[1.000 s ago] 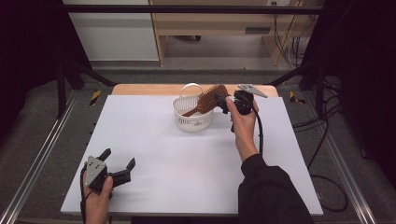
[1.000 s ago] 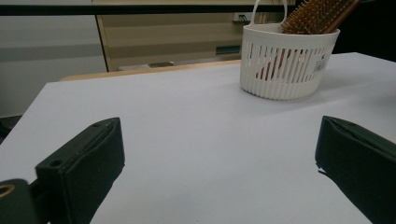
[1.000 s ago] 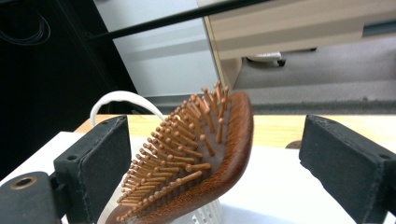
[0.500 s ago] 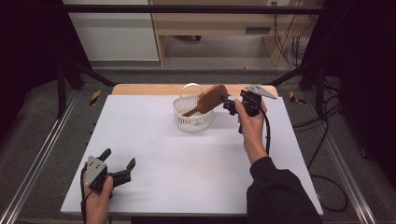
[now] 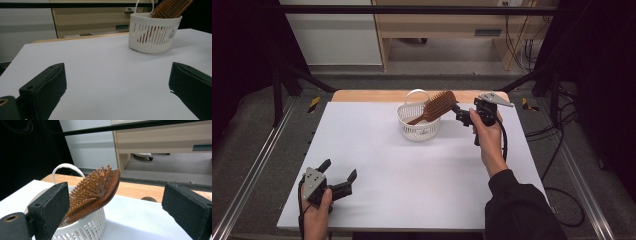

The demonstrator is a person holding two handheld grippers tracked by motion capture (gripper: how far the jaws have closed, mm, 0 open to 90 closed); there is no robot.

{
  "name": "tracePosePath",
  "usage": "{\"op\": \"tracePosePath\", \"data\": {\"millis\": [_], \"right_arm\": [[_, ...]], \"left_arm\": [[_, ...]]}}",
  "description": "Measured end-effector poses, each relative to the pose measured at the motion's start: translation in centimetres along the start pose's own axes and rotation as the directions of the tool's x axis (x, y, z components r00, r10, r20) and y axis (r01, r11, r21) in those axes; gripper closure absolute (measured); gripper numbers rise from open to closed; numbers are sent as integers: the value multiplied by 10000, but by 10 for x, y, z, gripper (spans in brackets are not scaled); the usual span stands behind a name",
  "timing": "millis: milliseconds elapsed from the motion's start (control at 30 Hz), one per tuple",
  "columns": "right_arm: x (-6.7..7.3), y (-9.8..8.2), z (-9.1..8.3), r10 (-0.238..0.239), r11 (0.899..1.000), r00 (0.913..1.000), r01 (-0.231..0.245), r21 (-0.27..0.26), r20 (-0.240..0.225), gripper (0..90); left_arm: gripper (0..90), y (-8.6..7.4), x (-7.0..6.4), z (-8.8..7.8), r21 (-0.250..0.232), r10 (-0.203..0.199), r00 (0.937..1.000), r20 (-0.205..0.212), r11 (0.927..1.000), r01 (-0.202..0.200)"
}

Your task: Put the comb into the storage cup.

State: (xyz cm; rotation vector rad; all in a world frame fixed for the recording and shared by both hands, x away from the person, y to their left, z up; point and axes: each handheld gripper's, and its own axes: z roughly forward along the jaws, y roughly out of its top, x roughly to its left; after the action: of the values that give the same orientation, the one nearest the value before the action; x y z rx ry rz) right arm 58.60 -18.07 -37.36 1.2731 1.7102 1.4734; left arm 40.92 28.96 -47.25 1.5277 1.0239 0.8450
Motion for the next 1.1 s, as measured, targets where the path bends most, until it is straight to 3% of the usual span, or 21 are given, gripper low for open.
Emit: {"op": "tracePosePath", "data": {"millis": [133, 533, 1100], "right_arm": [[3, 0, -4, -443, 9986, 9988, 449, -262, 229, 66], [2, 2, -20, -1073, 9893, 9937, 1099, -963, 316, 35], [-7, -3, -50, -1140, 9839, 9932, 1162, -1361, 239, 34]], "left_arm": [[14, 0, 0, -1, -17, 9, 10000, -19, 10000, -9], [14, 0, 1, -1, -34, 19, 10000, -55, 10000, -19], [14, 1, 5, -4, -159, -53, 9999, -148, 9999, 50]]}}
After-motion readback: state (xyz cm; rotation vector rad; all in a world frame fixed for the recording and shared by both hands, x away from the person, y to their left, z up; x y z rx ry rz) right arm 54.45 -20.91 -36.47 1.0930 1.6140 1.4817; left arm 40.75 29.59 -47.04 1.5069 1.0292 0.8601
